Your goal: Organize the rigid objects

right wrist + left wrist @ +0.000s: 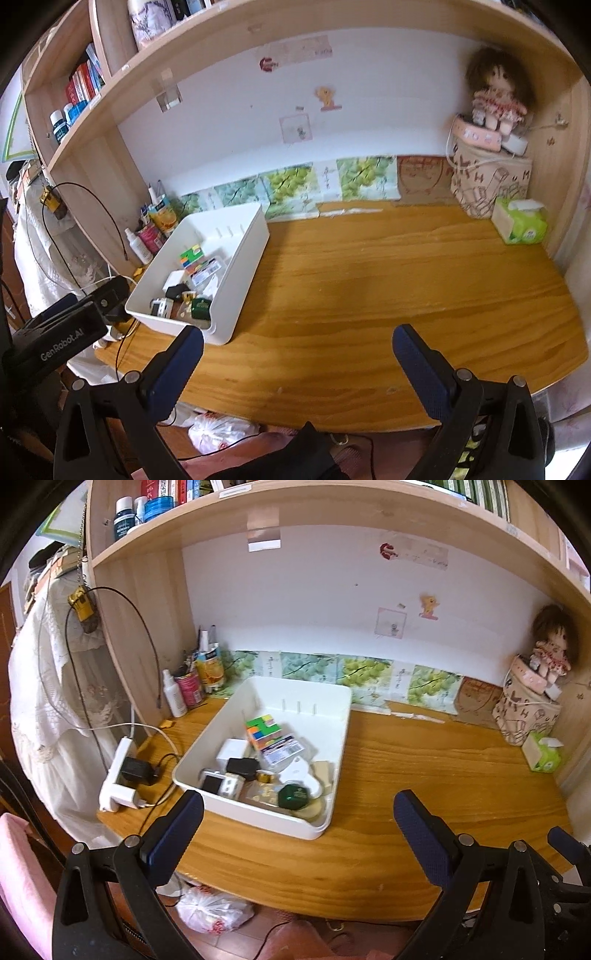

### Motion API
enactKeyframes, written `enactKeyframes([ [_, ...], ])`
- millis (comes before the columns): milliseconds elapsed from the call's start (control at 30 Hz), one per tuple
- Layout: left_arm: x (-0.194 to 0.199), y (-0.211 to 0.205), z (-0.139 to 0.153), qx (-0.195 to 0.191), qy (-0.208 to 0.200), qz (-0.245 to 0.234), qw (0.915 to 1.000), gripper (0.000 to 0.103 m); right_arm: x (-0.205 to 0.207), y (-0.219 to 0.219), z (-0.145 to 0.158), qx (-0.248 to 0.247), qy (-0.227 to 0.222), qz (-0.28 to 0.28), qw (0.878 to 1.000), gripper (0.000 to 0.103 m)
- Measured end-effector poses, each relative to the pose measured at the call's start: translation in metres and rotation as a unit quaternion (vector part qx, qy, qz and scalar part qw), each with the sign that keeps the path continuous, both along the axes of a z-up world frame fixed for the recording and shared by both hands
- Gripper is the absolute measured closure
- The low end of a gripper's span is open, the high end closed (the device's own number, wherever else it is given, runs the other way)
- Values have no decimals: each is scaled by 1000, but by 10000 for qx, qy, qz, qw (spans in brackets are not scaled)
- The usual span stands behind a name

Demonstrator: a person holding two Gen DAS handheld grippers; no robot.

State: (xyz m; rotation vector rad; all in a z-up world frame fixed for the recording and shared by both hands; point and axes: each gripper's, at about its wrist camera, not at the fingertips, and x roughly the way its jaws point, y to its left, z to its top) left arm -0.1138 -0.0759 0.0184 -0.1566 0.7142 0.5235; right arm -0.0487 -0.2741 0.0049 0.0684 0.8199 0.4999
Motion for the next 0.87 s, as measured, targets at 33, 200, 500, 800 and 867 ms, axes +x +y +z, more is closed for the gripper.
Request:
enactKeyframes([
  [33, -1, 1, 0, 37, 40, 29, 10000, 1, 1, 2, -3, 30, 76, 27, 10000, 0],
  [200, -2, 4, 0, 180, 176, 93, 9996, 1, 1, 11, -11, 109, 288, 164, 9994, 0],
  [500, -3, 4, 2, 347, 327, 95, 9988, 1, 3, 19, -19, 264, 530, 311, 9978, 0],
  [800, -3, 3, 2, 399, 457, 79, 9981, 1, 5, 22, -24, 314, 678, 411, 9964, 0],
  [867, -2, 0, 1, 449, 489, 12, 9978, 1, 5, 20, -25, 332, 700, 383, 9963, 0],
])
